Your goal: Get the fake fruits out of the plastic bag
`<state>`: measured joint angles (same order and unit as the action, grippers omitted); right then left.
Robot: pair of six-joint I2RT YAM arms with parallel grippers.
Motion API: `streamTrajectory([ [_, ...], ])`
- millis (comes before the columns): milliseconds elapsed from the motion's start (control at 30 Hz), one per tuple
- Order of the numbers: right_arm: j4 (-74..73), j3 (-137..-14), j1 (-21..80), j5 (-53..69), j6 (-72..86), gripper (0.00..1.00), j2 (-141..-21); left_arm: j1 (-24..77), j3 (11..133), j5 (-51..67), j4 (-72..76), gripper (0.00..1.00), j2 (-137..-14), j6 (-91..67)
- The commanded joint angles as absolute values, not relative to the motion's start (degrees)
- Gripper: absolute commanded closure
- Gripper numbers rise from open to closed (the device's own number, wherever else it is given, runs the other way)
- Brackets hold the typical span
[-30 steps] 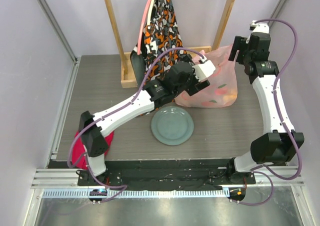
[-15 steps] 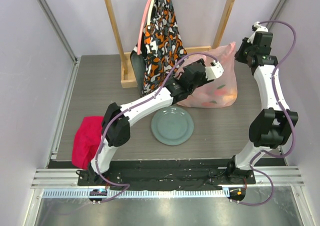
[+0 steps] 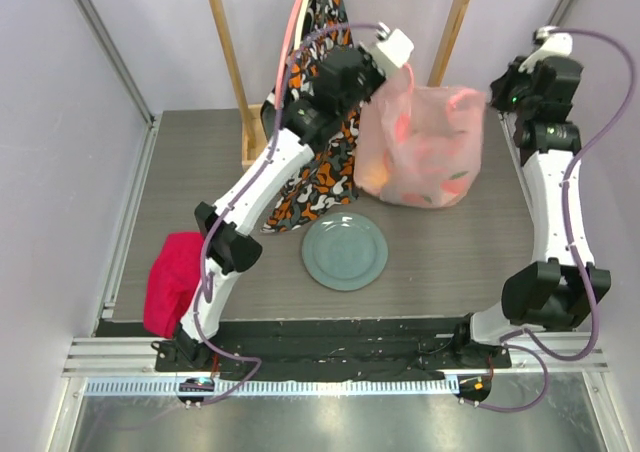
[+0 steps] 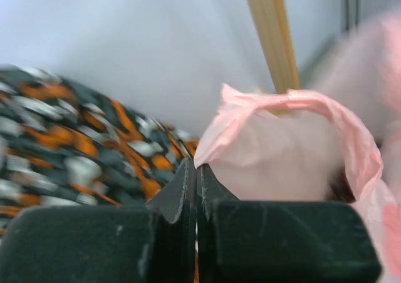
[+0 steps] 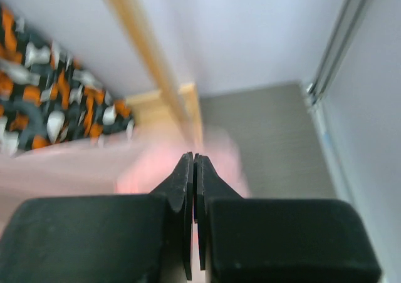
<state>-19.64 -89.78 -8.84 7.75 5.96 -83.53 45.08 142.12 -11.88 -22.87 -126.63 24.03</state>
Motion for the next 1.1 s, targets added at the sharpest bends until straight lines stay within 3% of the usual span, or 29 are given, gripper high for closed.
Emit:
streamTrajectory([
  [0, -12.5, -105.6, -12.6, 3.4, 7.4, 0.99, -91.9, 42.2, 155.1, -0.9, -24.4, 1.0, -130.1, 23.8],
  [100, -19.1, -116.4, -14.8, 7.6, 11.0, 0.96, -97.4, 42.3, 146.8, 1.4, -17.8, 1.0, -126.8, 25.5],
  [133, -19.9, -115.8, -14.9, 9.3, 11.3, 0.85, -96.9, 42.3, 146.6, 1.4, -18.5, 1.0, -126.7, 24.8],
  [167, -20.7, -114.6, -15.0, 13.2, 12.7, 0.58, -96.2, 42.3, 146.6, 1.3, -19.2, 1.0, -126.3, 22.4],
  [267, -25.1, -109.3, -15.0, 17.6, 18.2, 0.38, -93.1, 42.3, 142.9, 1.9, -21.4, 1.0, -123.3, 17.9],
  [400, -26.1, -95.1, -14.9, 19.5, 23.3, 0.37, -87.1, 43.3, 135.4, 4.2, -24.2, 1.0, -117.8, 14.4],
  [600, -24.4, -83.2, -14.9, 29.9, 24.1, 0.32, -80.3, 43.7, 125.0, 5.7, -26.8, 1.0, -110.3, 9.1],
  [667, -22.7, -80.4, -14.9, 32.7, 24.5, 0.31, -77.3, 43.7, 123.1, 5.0, -27.0, 0.94, -107.8, 8.3],
  [733, -21.6, -79.0, -14.9, 36.4, 25.2, 0.3, -75.7, 43.8, 122.3, 4.3, -27.2, 0.82, -105.9, 6.9],
  [767, -21.2, -77.7, -14.7, 37.2, 25.5, 0.31, -74.0, 43.8, 121.6, 4.0, -27.2, 0.68, -104.2, 6.8],
  [867, -19.7, -75.4, -14.2, 39.2, 25.5, 0.3, -70.9, 43.9, 120.5, 3.0, -27.7, 0.46, -101.4, 6.4],
  [933, -18.8, -74.6, -14.1, 39.6, 25.1, 0.31, -69.4, 43.9, 120.1, 2.5, -28.3, 0.36, -100.1, 6.0],
  [1067, -19.9, -75.4, -13.9, 40.3, 23.3, 0.3, -66.9, 43.9, 117.6, 4.9, -29.6, 0.31, -95.9, 4.1],
])
